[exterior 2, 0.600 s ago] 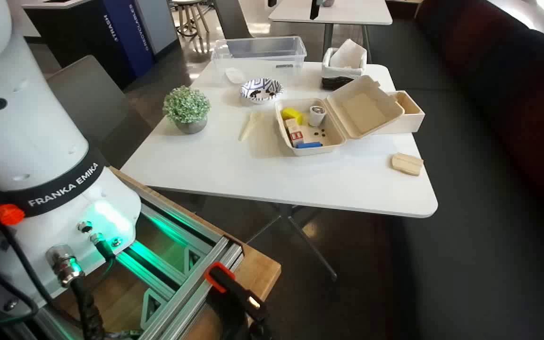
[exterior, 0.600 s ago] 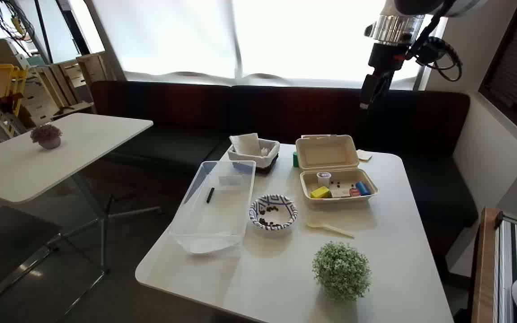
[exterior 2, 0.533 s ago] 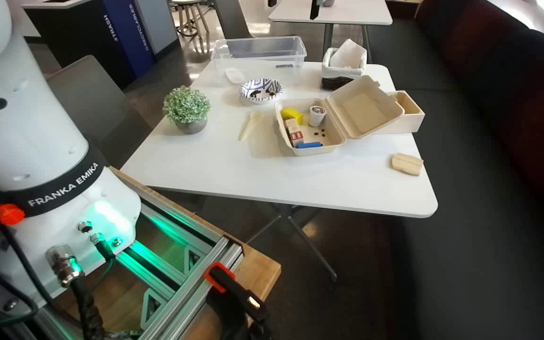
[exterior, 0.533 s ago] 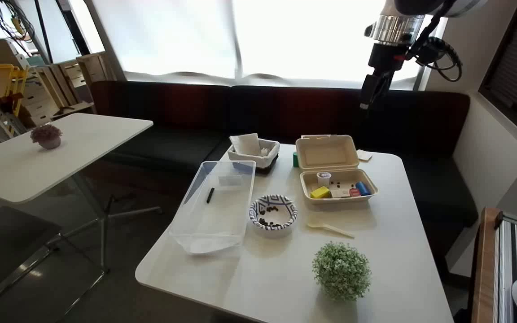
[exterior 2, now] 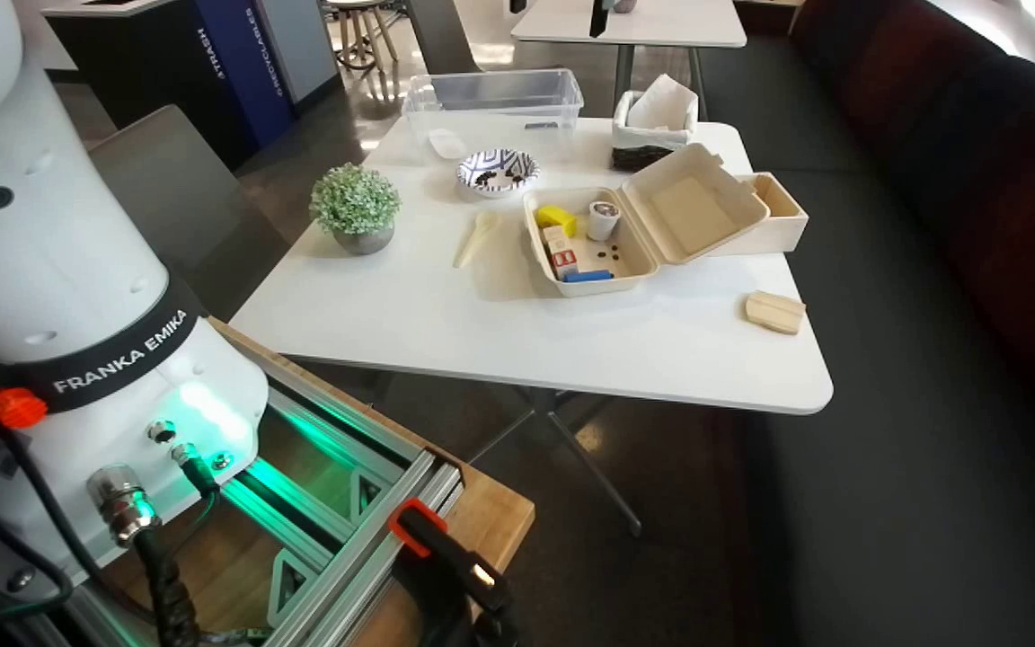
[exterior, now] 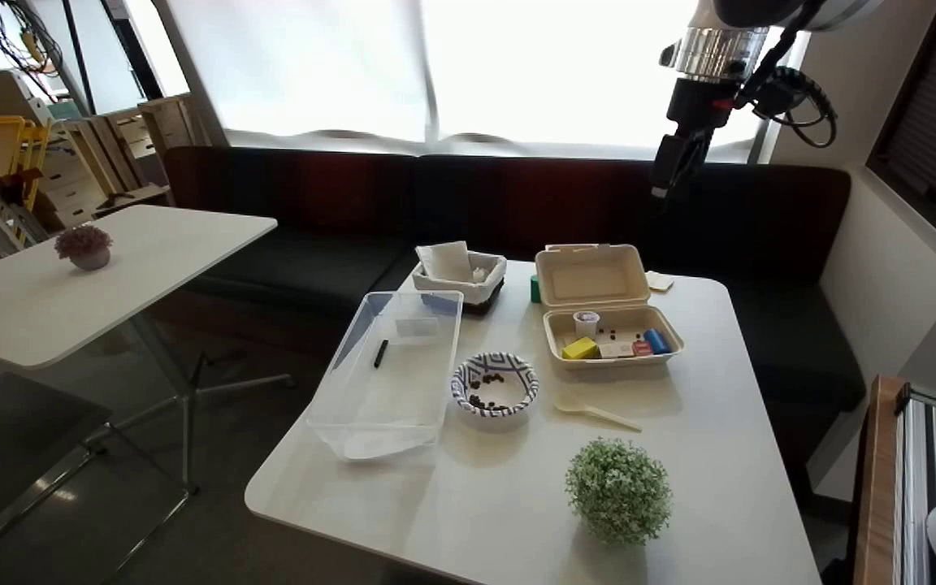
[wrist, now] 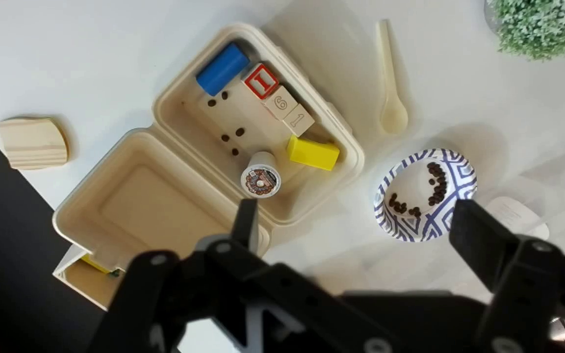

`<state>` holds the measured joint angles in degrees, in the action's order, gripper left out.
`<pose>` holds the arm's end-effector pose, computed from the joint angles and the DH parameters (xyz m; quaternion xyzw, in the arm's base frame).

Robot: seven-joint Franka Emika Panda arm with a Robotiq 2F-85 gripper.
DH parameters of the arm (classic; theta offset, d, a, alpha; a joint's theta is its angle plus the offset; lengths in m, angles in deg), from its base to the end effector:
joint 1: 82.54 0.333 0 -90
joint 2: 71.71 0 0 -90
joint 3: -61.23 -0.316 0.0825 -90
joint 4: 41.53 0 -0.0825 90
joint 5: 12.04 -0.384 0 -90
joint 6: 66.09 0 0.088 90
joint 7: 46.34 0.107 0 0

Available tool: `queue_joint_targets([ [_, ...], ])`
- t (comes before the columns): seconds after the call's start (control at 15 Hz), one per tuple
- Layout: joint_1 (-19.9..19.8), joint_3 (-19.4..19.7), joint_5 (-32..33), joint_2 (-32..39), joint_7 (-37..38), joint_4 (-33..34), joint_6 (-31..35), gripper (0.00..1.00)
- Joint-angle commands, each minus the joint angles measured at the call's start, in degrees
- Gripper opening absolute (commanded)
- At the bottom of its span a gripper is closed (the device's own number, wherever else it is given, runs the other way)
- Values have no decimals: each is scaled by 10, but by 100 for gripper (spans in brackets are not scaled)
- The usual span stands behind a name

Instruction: Pour the beans in the bowl into the take-away food container

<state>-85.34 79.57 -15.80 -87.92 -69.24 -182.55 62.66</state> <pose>0.4197 -0.1610 0.4011 -0.9972 -0.0002 -0.0506 0.0552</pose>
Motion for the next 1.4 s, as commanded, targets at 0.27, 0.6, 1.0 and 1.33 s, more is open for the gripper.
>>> queue_joint_targets([
  [0.27, 0, -16, -39, 50, -30, 11, 36, 100],
  [0.6, 16, -25, -160, 152, -150, 45, 78, 100],
  [1.0, -16, -102, -251, 281, -233, 107, 109, 100],
  [1.33, -55, -165, -245, 398, -217, 188, 164, 100],
])
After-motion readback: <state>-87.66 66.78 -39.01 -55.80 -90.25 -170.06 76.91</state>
